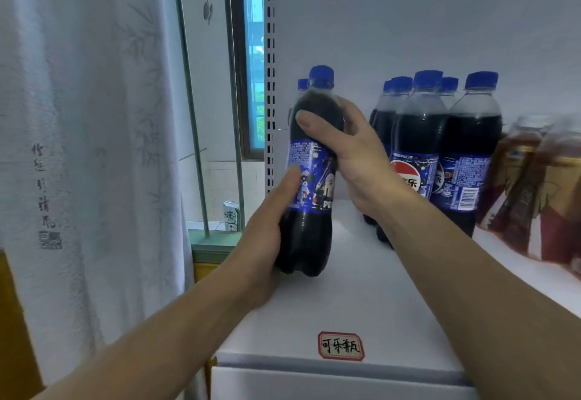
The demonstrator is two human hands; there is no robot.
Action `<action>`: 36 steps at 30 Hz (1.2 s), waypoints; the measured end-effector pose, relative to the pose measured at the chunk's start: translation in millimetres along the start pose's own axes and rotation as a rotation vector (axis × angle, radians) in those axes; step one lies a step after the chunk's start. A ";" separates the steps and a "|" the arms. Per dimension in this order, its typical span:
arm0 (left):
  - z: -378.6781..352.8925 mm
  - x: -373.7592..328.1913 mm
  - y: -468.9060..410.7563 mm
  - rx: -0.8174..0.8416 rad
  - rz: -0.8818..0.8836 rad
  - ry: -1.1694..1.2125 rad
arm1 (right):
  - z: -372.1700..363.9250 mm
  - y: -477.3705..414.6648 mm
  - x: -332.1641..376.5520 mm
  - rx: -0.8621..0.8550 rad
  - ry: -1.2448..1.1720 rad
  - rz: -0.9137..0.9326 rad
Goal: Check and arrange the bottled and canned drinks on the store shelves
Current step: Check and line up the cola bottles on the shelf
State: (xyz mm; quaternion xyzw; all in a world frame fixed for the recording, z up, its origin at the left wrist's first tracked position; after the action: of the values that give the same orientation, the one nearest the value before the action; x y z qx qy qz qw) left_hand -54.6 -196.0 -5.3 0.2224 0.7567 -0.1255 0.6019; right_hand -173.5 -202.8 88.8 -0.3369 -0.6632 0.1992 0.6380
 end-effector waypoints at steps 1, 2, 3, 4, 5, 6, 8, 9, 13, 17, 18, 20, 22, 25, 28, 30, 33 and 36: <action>1.2 0.5 -0.3 -0.003 -0.001 -0.015 | -0.7 -0.1 -2.1 0.006 -0.020 -0.011; 1.6 1.4 -0.5 0.010 0.009 -0.012 | -3.0 0.8 -3.4 0.024 -0.050 -0.034; 0.0 1.7 0.3 0.039 0.029 0.016 | -6.4 2.3 -4.8 0.048 -0.093 -0.075; -1.3 1.7 0.6 0.075 0.045 0.055 | -8.3 3.2 -8.0 0.076 -0.127 -0.116; -3.4 1.6 0.7 0.115 0.058 0.092 | -9.1 4.0 -10.0 0.095 -0.144 -0.141; -5.4 1.5 0.6 0.146 0.068 0.120 | -8.0 4.1 -10.4 0.099 -0.132 -0.142; -7.4 1.0 -0.2 0.163 0.064 0.121 | -2.5 1.8 -6.7 0.057 -0.077 -0.087; -7.9 0.7 -0.5 0.147 0.050 0.101 | -0.1 0.6 -4.5 0.029 -0.058 -0.056; -4.2 2.2 -1.9 0.054 0.028 0.024 | 1.1 -0.7 -3.5 0.008 -0.015 -0.037; -3.3 4.1 1.0 0.111 0.111 0.173 | -5.6 6.0 -20.0 0.116 0.025 -0.203; -3.7 5.0 1.2 0.135 0.135 0.207 | -5.1 7.0 -23.7 0.130 0.025 -0.236; -6.5 5.7 1.9 0.177 0.172 0.232 | -1.6 7.7 -26.7 0.116 0.028 -0.275; -12.4 3.4 5.9 0.220 0.196 0.215 | 1.7 8.6 -25.8 0.083 -0.001 -0.307; -16.3 -6.2 14.0 0.254 0.220 0.304 | 4.9 10.6 -30.2 0.023 -0.109 -0.424; -21.2 -23.2 21.4 0.395 0.186 0.399 | 3.5 13.0 -34.0 -0.014 -0.201 -0.508; -22.2 -28.5 23.4 0.466 0.172 0.410 | 1.6 12.8 -37.4 -0.023 -0.256 -0.523; -22.7 -27.8 27.0 0.442 0.172 0.325 | -2.3 10.2 -34.6 0.010 -0.267 -0.473; -14.3 -23.5 26.4 0.271 0.138 0.039 | -6.8 7.2 -28.3 0.074 -0.308 -0.391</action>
State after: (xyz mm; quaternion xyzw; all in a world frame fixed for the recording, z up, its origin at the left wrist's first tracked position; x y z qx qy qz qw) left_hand -49.8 -170.8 23.0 0.3554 0.7274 -0.1804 0.5587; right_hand -166.6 -218.7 64.4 -0.1443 -0.7973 0.1451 0.5678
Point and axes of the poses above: each hand's wrist, its own y-axis away from the middle knuckle, its own z-axis out of the back of the hand, x = y × z, the point moved 8 cm from there along -y, towards the middle knuckle, and after that the axes turned 12 degrees about z, right-handed, at the moved point
